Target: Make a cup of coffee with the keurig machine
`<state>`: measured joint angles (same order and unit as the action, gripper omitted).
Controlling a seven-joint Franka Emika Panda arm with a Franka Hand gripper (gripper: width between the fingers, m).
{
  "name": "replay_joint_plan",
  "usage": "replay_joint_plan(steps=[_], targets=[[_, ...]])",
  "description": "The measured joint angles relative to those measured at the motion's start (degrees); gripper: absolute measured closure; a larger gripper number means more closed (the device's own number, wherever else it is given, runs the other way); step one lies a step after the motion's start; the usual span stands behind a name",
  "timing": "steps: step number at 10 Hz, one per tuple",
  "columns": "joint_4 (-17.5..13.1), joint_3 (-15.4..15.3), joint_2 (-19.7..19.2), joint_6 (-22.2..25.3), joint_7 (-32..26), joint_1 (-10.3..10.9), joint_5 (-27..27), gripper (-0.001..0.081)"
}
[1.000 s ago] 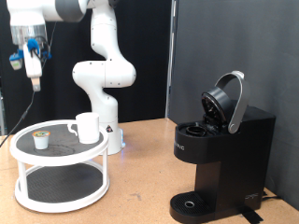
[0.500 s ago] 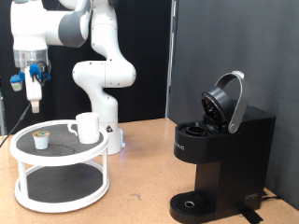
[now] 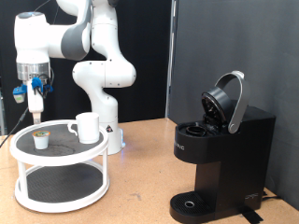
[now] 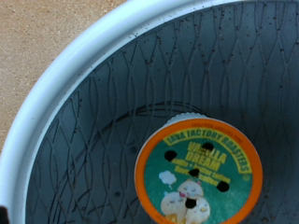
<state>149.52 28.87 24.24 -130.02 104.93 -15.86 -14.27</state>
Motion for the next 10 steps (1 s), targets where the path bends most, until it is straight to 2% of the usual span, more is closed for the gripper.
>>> replay_joint_plan(steps=[7,10], targets=[[4.0,0.55,-3.5,-8.55,0.0,-1.12,-2.24,0.0072],[5.16,0.55,-4.39,-10.44,0.01,-1.21,-2.24,0.0072]])
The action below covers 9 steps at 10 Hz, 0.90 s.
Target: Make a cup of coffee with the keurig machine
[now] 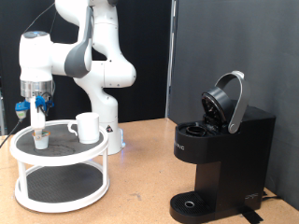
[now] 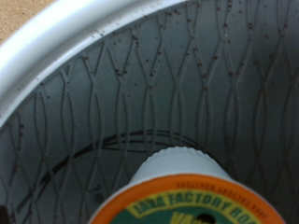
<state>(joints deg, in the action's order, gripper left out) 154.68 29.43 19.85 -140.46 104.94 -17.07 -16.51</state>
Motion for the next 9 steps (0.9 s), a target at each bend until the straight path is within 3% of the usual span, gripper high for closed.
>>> replay_joint_plan(steps=[8,9], targets=[[1.33,0.0,-0.15,-0.19,0.07,-0.01,0.0,0.0102],[1.35,-0.01,-0.15,-0.19,0.15,-0.01,0.0,0.0283]])
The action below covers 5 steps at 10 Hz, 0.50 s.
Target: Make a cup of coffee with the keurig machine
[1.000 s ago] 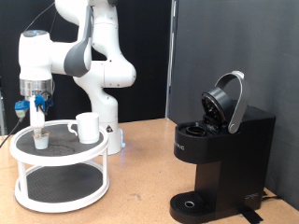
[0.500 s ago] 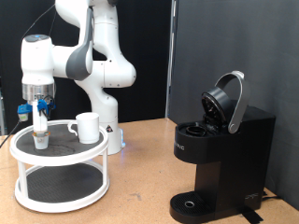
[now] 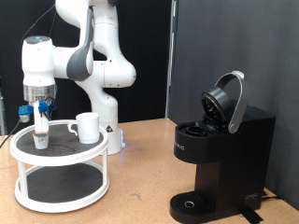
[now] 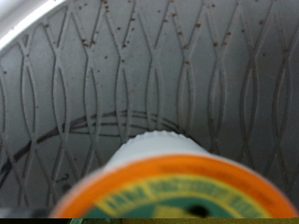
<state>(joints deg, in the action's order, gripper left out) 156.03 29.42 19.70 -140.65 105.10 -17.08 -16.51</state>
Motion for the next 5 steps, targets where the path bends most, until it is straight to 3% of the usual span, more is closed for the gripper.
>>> replay_joint_plan(steps=[1,2,4,5], targets=[[0.0,0.0,0.0,0.0,0.02,0.0,0.0,0.0283],[-0.01,-0.02,0.09,0.12,0.02,0.0,0.0,0.0443],[-1.27,-0.24,1.17,4.72,0.0,0.01,0.54,0.0442],[-3.26,-0.33,2.44,10.7,-0.47,0.1,1.83,0.0442]])
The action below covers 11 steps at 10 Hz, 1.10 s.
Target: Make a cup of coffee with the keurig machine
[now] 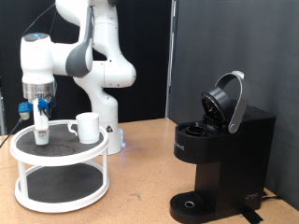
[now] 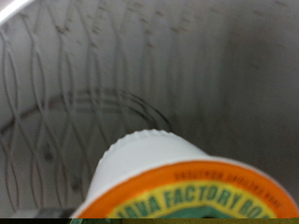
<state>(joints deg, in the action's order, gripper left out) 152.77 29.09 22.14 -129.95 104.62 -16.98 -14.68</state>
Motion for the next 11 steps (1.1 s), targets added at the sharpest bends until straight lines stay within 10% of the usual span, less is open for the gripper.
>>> replay_joint_plan(steps=[3,11], targets=[[-5.77,-0.26,3.03,13.02,-2.65,0.27,1.61,0.0442],[-11.19,-2.18,5.68,25.98,-3.3,4.44,14.36,0.0441]])
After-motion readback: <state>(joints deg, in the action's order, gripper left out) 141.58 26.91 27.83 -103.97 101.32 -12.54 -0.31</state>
